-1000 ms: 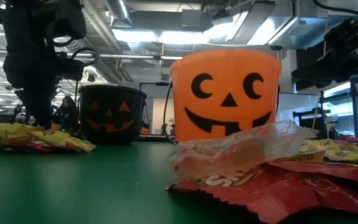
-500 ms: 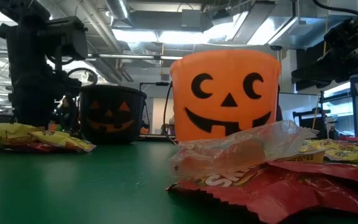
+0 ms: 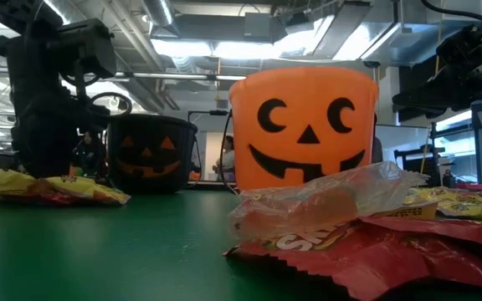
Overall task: Sort candy
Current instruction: Put the red candy into the orange bin, then put the yellow candy into the purple bin
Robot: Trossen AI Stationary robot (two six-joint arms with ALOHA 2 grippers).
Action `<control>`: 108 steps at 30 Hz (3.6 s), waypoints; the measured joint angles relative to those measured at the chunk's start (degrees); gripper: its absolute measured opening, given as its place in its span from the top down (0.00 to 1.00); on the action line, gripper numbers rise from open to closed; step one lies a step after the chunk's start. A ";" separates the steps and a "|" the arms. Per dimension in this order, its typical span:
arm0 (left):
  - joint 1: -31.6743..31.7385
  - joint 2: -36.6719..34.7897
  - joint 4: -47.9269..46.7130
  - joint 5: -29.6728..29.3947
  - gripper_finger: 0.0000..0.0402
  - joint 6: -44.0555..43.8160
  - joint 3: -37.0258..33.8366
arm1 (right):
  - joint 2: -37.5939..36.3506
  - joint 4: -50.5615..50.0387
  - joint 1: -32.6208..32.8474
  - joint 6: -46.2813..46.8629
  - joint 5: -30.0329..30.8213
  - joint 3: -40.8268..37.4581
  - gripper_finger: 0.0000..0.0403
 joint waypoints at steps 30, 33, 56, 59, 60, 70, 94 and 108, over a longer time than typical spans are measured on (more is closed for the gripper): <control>-2.35 -0.91 -14.88 -7.22 0.99 5.86 22.68 | 0.00 -0.02 -0.01 0.00 0.00 0.00 1.00; -2.35 -0.92 -10.36 -11.43 0.99 10.47 28.01 | -0.01 0.01 0.01 -0.02 0.00 0.00 1.00; -2.19 20.39 51.35 -4.02 0.92 43.61 30.23 | 0.00 -0.07 0.00 0.00 -0.04 0.00 1.00; -2.19 20.48 51.16 -3.15 0.84 43.63 30.23 | 0.00 -0.04 0.01 0.00 -0.04 0.00 1.00; -2.19 20.48 51.24 -3.05 0.81 43.64 30.25 | 0.00 -0.04 0.00 0.00 -0.04 0.00 1.00; -2.21 20.48 51.20 -3.01 0.65 43.67 30.29 | 0.00 -0.04 0.00 0.00 -0.04 -0.01 1.00; -3.98 8.62 29.88 -10.60 0.65 45.59 30.45 | -0.02 -0.06 0.01 0.00 -0.07 0.00 1.00; -10.48 8.77 -12.07 -13.54 0.65 19.24 28.90 | 0.00 -0.08 0.01 0.00 -0.13 0.00 1.00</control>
